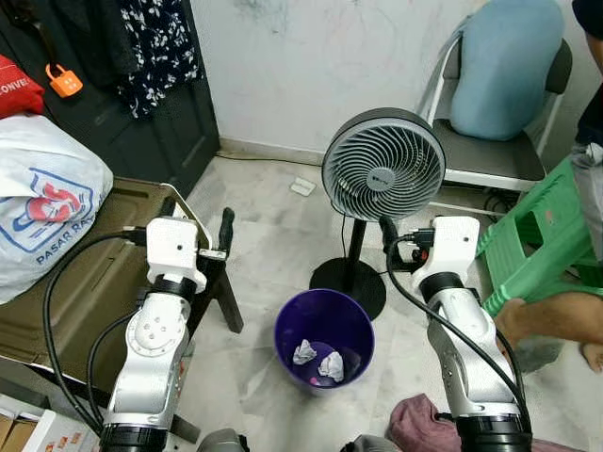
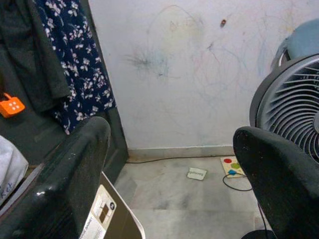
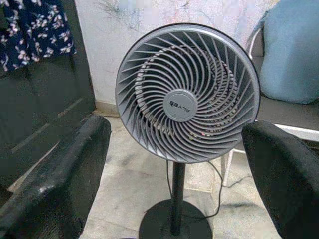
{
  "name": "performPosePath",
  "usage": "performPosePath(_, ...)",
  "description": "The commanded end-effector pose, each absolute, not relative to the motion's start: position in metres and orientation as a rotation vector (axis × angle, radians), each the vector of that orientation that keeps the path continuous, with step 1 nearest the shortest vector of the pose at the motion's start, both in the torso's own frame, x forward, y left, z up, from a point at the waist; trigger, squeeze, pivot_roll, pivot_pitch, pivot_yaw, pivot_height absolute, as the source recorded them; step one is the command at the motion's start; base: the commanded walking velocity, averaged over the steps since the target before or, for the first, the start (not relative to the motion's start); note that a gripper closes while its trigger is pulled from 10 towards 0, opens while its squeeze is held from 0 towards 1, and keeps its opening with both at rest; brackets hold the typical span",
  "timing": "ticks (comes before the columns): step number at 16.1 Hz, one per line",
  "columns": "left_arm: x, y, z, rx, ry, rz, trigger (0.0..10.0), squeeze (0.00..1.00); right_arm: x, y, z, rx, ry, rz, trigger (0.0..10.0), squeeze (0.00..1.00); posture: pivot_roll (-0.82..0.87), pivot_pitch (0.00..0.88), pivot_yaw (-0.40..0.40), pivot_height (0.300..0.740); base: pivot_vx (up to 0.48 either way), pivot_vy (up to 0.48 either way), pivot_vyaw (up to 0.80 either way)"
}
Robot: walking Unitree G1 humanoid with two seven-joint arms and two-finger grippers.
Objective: Clean up the room
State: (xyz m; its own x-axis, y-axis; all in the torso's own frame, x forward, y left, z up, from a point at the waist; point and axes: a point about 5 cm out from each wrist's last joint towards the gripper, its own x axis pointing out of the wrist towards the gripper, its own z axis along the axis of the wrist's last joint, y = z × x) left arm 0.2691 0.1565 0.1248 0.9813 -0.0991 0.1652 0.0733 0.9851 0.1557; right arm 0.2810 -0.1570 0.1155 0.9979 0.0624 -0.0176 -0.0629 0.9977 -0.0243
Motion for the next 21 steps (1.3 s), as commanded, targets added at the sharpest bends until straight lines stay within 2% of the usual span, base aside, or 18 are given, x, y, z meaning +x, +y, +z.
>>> performPosePath(1, 0.27, 0.158, 0.13, 0.171, -0.19, -0.074, 10.0, 0.0, 0.282, -0.153, 0.119, -0.047, 0.004, 0.085, 10.0, 0.0, -0.13, 0.0, 0.026, 0.74, 0.0, 0.0, 0.8)
performPosePath(6, 0.265, 0.164, 0.127, 0.159, -0.164, -0.015, 10.0, 0.0, 0.285, -0.142, 0.125, -0.07, -0.013, 0.161, 10.0, 0.0, -0.12, 0.0, 0.006, 0.74, 0.0, 0.0, 0.8)
performPosePath(11, 0.263, 0.172, 0.13, 0.204, -0.178, 0.065, 10.0, 0.0, 0.293, -0.133, 0.135, -0.013, -0.04, 0.19, 10.0, 0.0, -0.1, 0.0, 0.0, 0.74, 0.0, 0.0, 0.8)
performPosePath(16, 0.259, 0.178, 0.13, 0.222, -0.169, 0.101, 10.0, 0.0, 0.301, -0.134, 0.142, -0.008, -0.062, 0.184, 10.0, 0.0, -0.09, 0.0, 0.0, 0.74, 0.0, 0.0, 0.8)
performPosePath(21, 0.255, 0.183, 0.131, 0.235, -0.167, 0.093, 10.0, 0.0, 0.295, -0.139, 0.136, 0.004, -0.043, 0.17, 10.0, 0.0, -0.08, 0.0, 0.004, 0.74, 0.0, 0.0, 0.8)
